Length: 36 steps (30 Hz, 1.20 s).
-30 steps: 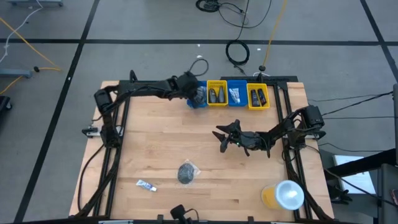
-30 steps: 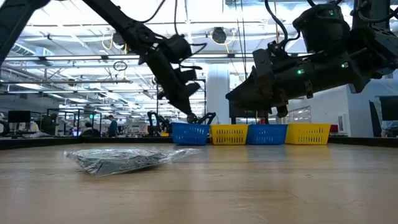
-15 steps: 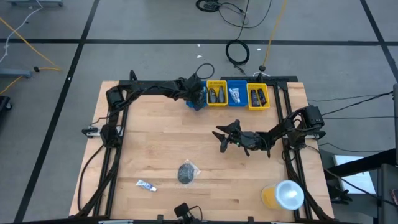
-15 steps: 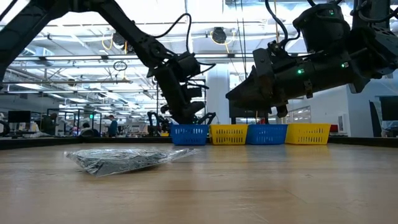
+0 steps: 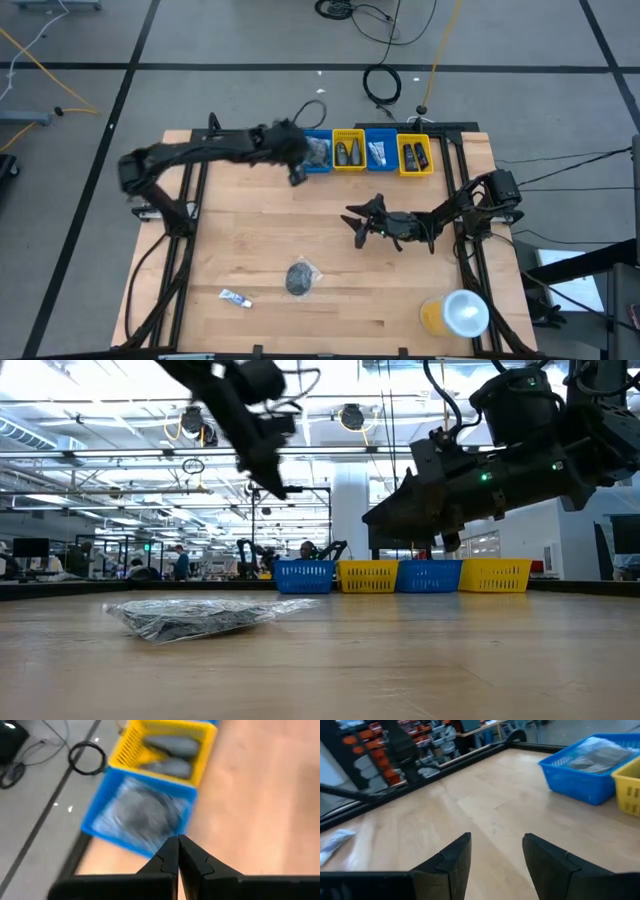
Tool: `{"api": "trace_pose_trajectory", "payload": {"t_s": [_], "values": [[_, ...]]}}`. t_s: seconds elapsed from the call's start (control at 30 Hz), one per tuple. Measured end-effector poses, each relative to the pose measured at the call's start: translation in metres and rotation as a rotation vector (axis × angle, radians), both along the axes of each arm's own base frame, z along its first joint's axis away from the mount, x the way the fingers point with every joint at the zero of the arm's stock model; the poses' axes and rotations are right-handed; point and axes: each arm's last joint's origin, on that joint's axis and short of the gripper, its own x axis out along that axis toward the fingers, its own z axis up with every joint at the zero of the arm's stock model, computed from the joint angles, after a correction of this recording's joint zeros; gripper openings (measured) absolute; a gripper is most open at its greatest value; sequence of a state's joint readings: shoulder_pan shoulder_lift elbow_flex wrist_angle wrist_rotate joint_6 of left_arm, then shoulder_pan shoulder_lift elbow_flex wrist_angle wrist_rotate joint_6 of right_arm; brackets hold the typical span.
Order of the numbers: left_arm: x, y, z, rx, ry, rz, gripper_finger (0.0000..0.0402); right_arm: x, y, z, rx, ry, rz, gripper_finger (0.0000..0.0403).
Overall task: Pick & Place Travel size toiletries
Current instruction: Put the white toothpaste into the right blue bin
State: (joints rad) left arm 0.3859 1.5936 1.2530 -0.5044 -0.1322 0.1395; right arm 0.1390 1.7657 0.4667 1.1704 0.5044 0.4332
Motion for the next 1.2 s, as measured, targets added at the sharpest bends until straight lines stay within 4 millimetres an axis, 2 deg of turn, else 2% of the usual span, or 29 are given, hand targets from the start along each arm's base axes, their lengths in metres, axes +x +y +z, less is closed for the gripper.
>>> {"api": "trace_pose_trajectory", "payload": {"t_s": [0.13, 0.27, 0.43, 0.57, 0.67, 0.77, 0.97, 1.07, 1.2], "values": [[-0.037, -0.047, -0.011, -0.023, -0.035, -0.068, 0.0015, 0.000, 0.002, 0.000, 0.007, 0.005, 0.057, 0.0169], [-0.075, -0.096, -0.039, -0.095, -0.062, -0.169, 0.0016, 0.000, 0.003, -0.001, 0.006, 0.009, 0.068, 0.0169], [-0.114, -0.145, -0.073, -0.361, -0.046, -0.352, 0.0009, 0.000, 0.005, -0.001, -0.019, 0.021, 0.083, 0.0169], [-0.136, -0.180, -0.100, -0.606, 0.019, -0.591, 0.0016, 0.000, 0.005, 0.000, -0.019, 0.012, 0.080, 0.0169], [-0.150, -0.199, -0.117, -0.753, 0.092, -0.494, 0.0042, 0.001, 0.004, 0.003, -0.015, -0.021, 0.075, 0.0169], [-0.163, -0.215, -0.127, -0.833, 0.172, -0.414, 0.0088, 0.002, 0.002, 0.006, -0.012, -0.058, 0.066, 0.0169], [-0.181, -0.246, -0.126, -0.908, 0.230, -0.409, 0.0190, 0.002, 0.001, 0.012, -0.010, -0.110, 0.066, 0.0169], [-0.189, -0.258, -0.126, -0.857, 0.168, -0.383, 0.0218, 0.003, 0.002, 0.014, -0.021, -0.135, 0.068, 0.0169], [-0.200, -0.271, -0.132, -0.707, 0.096, -0.402, 0.0227, 0.003, 0.002, 0.015, -0.022, -0.146, 0.068, 0.0169]]}}
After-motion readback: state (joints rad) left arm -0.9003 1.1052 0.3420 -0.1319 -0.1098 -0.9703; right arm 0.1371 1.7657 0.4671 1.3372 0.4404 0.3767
